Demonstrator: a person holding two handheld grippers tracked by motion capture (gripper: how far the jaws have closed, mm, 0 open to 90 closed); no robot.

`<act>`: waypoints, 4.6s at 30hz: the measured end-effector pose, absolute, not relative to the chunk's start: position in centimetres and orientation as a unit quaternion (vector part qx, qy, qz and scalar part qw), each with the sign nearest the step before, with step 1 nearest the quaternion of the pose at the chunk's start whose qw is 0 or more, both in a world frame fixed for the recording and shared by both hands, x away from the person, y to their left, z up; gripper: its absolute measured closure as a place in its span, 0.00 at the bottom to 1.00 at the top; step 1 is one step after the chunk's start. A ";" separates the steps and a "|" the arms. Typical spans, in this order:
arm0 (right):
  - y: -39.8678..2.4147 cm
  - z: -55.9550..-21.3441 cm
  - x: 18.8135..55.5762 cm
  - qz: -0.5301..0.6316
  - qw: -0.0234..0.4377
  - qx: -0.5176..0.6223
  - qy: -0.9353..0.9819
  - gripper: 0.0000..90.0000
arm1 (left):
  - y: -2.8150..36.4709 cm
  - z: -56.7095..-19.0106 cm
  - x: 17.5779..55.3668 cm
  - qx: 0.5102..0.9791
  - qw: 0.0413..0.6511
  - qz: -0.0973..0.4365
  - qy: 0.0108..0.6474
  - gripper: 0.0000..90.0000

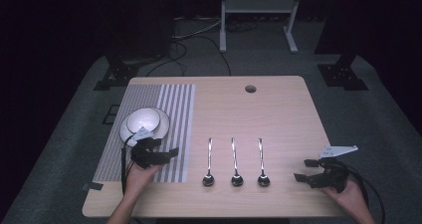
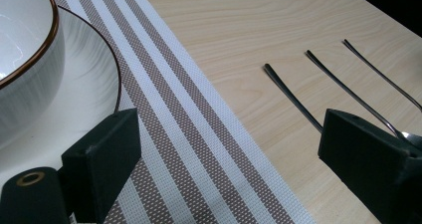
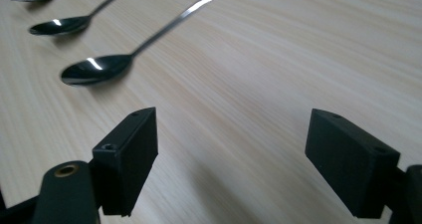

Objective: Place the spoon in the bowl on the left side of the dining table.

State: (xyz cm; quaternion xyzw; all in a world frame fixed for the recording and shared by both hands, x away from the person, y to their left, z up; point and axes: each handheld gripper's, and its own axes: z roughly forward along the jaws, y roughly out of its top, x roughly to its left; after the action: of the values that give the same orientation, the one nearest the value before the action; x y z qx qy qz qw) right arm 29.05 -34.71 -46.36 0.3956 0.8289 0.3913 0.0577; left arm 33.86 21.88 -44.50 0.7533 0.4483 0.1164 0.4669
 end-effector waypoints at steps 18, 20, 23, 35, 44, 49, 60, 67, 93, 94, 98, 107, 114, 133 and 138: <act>-25.5 -42.6 31.1 0.363 0.034 0.263 0.893 0.23 | 22.1 -44.4 33.8 0.751 0.470 0.117 0.449 0.10; -24.8 -42.4 31.4 0.360 0.032 0.253 0.897 0.23 | 22.2 -44.5 33.8 0.752 0.468 0.117 0.449 0.10; -23.7 -42.2 31.6 0.357 0.028 0.240 0.902 0.24 | 22.1 -44.7 33.9 0.753 0.467 0.114 0.450 0.10; -19.4 -42.6 32.1 0.334 -0.002 0.188 0.923 0.31 | 22.1 -44.6 33.8 0.754 0.466 0.115 0.449 0.10; -17.1 -42.9 32.3 0.314 -0.011 0.155 0.937 0.40 | 22.2 -44.8 33.9 0.753 0.466 0.112 0.451 0.10; -16.1 -43.1 32.3 0.302 -0.011 0.138 0.943 0.46 | 22.1 -44.8 33.9 0.755 0.465 0.111 0.449 0.10; -14.0 -43.8 32.1 0.263 0.001 0.102 0.960 0.60 | 22.2 -44.8 33.9 0.753 0.466 0.109 0.450 0.10; -13.4 -44.2 31.6 0.248 0.014 0.083 0.965 0.63 | 22.2 -44.8 33.9 0.753 0.467 0.109 0.450 0.10; -12.8 -44.9 30.9 0.225 0.041 0.076 0.970 0.66 | 21.3 -44.3 33.9 0.751 0.482 0.095 0.441 0.10; -12.8 -44.9 30.9 0.225 0.041 0.076 0.970 0.66 | 21.3 -44.3 33.9 0.751 0.482 0.095 0.441 0.10; -12.7 -44.9 30.8 0.224 0.042 0.074 0.971 0.66 | 20.1 -43.7 34.0 0.749 0.497 0.076 0.432 0.10; -13.0 -45.0 30.7 0.234 0.044 0.076 0.968 0.66 | 16.4 -43.1 35.2 0.763 0.500 0.047 0.407 0.10; -13.1 -45.0 30.8 0.236 0.045 0.071 0.968 0.66 | 12.6 -43.3 36.7 0.772 0.497 0.018 0.394 0.12; -13.2 -45.1 30.8 0.243 0.047 0.069 0.966 0.66 | 7.6 -44.7 39.2 0.778 0.483 -0.030 0.399 0.14; -13.2 -45.1 30.8 0.244 0.048 0.068 0.966 0.66 | 6.4 -44.8 39.7 0.783 0.478 -0.036 0.396 0.16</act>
State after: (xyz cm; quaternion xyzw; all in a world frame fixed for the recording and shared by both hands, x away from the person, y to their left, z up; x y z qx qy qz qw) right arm 30.75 -13.22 -45.09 0.0678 0.9663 0.2437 0.0479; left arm 39.66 6.42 -44.77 0.7830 0.3960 -0.0363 0.4782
